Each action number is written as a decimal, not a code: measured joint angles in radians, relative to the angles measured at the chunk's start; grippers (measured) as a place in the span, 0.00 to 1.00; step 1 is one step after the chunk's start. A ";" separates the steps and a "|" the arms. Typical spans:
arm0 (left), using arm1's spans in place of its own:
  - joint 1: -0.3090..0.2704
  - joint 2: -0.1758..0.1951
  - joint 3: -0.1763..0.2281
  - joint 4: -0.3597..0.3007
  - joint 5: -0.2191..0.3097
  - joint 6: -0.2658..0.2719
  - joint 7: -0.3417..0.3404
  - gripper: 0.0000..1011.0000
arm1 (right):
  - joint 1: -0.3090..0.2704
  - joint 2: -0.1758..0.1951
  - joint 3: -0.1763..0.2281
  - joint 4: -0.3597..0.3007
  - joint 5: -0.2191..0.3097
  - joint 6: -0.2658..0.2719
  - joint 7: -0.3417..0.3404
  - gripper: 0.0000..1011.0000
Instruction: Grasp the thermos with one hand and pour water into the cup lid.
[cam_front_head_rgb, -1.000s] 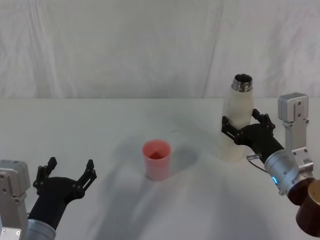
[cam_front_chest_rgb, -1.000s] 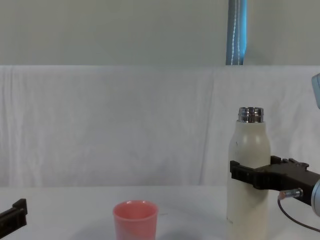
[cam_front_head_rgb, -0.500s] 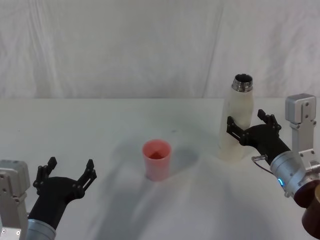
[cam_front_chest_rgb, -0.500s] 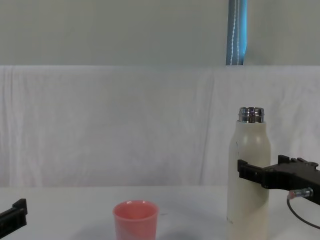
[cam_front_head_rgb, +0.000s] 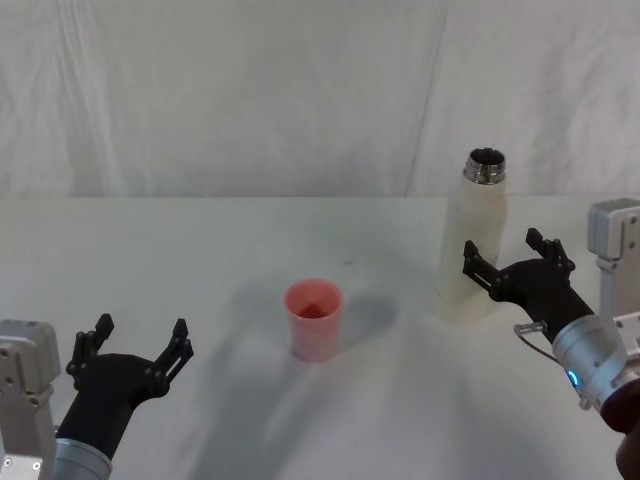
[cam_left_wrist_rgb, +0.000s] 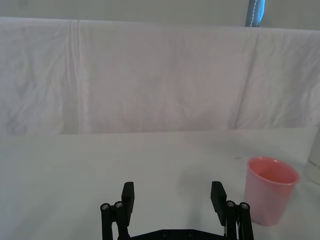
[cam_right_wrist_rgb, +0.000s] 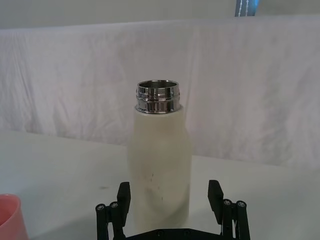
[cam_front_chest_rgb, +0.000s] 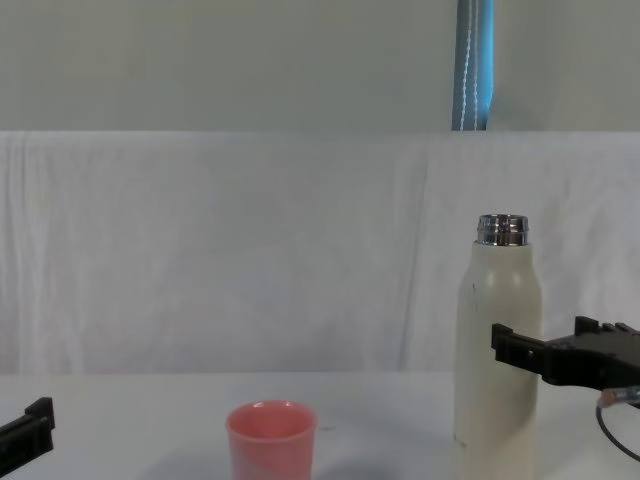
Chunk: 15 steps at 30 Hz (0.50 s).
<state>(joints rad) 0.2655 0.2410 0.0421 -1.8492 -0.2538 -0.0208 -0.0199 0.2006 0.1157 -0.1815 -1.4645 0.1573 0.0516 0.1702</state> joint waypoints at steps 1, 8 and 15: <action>0.000 0.000 0.000 0.000 0.000 0.000 0.000 0.99 | -0.009 0.000 0.003 -0.008 0.004 -0.002 -0.001 0.99; 0.000 0.000 0.000 0.000 0.000 0.000 0.000 0.99 | -0.051 -0.004 0.018 -0.046 0.022 -0.021 -0.012 0.99; 0.000 0.000 0.000 0.000 0.000 0.000 0.000 0.99 | -0.096 -0.007 0.020 -0.082 0.025 -0.040 -0.023 0.99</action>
<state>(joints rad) 0.2655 0.2410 0.0421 -1.8492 -0.2538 -0.0208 -0.0199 0.1048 0.1083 -0.1612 -1.5462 0.1822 0.0118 0.1477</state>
